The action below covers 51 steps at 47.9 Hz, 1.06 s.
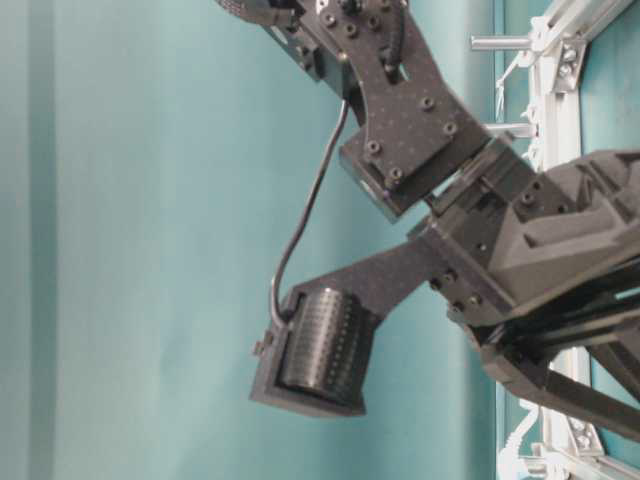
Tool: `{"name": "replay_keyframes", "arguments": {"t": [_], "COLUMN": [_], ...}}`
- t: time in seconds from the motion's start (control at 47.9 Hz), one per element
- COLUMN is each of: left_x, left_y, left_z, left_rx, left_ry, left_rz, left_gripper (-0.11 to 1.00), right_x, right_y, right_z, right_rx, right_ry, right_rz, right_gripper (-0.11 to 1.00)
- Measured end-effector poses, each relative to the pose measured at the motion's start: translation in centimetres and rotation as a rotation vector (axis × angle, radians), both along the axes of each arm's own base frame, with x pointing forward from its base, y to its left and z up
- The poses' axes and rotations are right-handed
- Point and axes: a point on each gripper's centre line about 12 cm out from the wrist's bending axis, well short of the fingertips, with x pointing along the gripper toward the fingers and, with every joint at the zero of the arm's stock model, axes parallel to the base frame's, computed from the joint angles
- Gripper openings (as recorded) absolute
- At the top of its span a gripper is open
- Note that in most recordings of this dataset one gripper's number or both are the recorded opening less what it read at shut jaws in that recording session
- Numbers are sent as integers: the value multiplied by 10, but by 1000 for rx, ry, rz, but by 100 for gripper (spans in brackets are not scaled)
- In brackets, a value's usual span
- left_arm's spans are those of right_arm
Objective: Insert the wire through the string loop located on the left side.
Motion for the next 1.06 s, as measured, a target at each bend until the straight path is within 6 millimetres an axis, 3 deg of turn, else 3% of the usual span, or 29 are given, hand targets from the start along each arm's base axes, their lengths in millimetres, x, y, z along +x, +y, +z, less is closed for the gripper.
{"name": "replay_keyframes", "arguments": {"t": [0.271,0.438,0.501,1.064], "left_x": [-5,-7,-8,-6], "left_y": [-2,-2,-2,0], "left_z": [-5,-6,-7,-2], "left_rx": [5,11,13,26], "left_ry": [18,35,44,14], "left_rz": [-17,-17,-18,-31], "left_gripper": [25,74,85,85], "right_x": [0,0,0,0], "right_y": [0,0,-1,0], "right_z": [1,0,0,1], "right_rx": [0,0,-1,-1], "right_ry": [-2,0,1,-2], "right_rz": [0,0,-1,1], "right_gripper": [92,92,92,92]}}
